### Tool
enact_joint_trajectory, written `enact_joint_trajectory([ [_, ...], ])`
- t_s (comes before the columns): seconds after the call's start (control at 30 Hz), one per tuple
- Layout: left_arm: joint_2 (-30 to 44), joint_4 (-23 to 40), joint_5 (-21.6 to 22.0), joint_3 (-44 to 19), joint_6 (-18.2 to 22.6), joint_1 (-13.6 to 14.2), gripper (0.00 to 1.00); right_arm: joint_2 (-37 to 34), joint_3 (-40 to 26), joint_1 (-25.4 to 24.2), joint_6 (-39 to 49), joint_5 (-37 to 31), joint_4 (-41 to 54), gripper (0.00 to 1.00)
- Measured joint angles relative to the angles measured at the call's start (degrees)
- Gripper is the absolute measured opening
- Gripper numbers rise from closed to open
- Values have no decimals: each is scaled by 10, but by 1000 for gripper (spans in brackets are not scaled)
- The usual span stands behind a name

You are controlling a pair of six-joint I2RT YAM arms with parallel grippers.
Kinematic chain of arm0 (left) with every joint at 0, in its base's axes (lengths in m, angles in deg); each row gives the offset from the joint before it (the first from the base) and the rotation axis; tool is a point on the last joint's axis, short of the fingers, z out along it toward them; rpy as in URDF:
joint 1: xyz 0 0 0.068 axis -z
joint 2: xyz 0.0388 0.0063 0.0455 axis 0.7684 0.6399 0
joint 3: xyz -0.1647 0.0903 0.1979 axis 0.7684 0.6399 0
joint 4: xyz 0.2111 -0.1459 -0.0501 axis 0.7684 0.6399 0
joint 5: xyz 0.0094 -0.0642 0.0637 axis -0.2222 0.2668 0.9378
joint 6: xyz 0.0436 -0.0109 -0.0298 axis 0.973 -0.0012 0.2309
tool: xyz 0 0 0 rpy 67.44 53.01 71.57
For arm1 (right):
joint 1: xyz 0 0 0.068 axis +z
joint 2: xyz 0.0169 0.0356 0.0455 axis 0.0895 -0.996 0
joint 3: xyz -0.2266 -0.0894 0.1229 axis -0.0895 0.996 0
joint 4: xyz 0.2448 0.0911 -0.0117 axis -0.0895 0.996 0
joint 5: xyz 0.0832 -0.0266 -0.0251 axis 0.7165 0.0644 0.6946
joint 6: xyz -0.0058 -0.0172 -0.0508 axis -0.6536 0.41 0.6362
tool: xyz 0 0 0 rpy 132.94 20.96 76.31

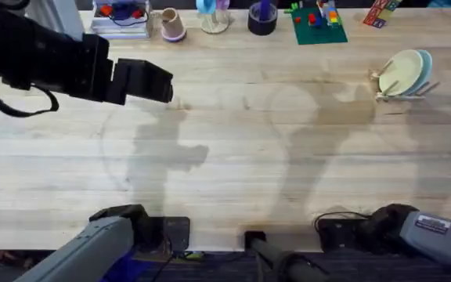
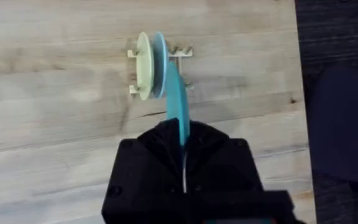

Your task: Pick up the plates from the table one by one and place each into a slot on the dish rack.

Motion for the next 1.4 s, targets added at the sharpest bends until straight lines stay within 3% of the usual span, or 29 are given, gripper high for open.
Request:
enact_joint_trajectory([
  [0.43,0,0,0,0,0,0,994,-35,0,-30,12,19,-21,28],
  [1.4,0,2,0,0,0,0,994,-134,0,-30,18,50,-85,28],
])
